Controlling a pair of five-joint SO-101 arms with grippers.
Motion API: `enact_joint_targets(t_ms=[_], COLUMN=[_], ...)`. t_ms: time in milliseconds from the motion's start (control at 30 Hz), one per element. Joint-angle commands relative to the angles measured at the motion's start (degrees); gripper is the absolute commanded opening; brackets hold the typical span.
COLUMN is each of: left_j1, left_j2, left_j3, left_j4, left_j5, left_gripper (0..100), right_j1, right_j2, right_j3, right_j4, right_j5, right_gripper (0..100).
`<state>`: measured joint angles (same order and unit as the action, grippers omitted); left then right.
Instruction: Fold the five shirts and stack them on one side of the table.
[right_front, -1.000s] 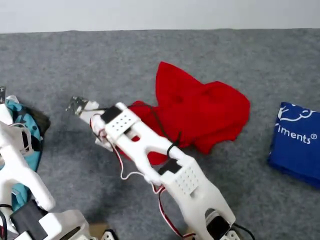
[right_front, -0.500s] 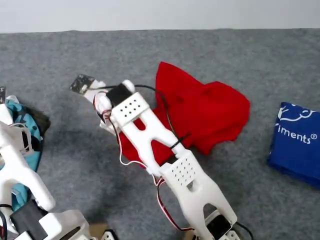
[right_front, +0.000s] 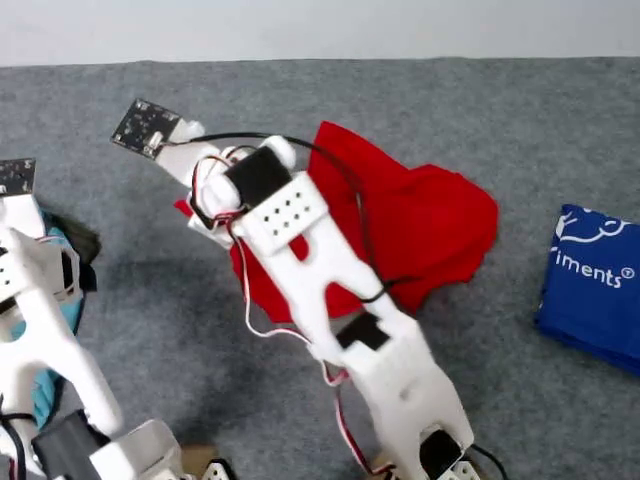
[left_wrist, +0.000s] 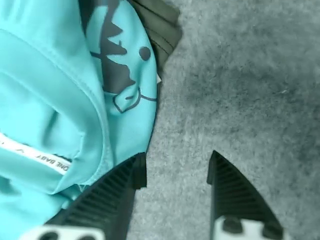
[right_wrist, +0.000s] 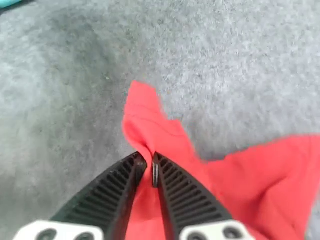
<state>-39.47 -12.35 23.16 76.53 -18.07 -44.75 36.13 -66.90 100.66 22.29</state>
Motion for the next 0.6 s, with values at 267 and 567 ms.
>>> enact_joint_targets(t_ms=[267,567], left_j1=[0.53,9.85], left_j2=[-3.69,-3.78], left_j3=[-2.59,-2.68], left_j4=[1.67,4.92], left_j5=[0.62,0.62], left_gripper=[20,20], right_j1=[1.63,16.57], right_j2=[-41.8,-66.77], right_j3=[39.38,69.71], right_j4=[2.42,2.42], right_j5=[0.53,5.27], right_gripper=[1.0,1.0])
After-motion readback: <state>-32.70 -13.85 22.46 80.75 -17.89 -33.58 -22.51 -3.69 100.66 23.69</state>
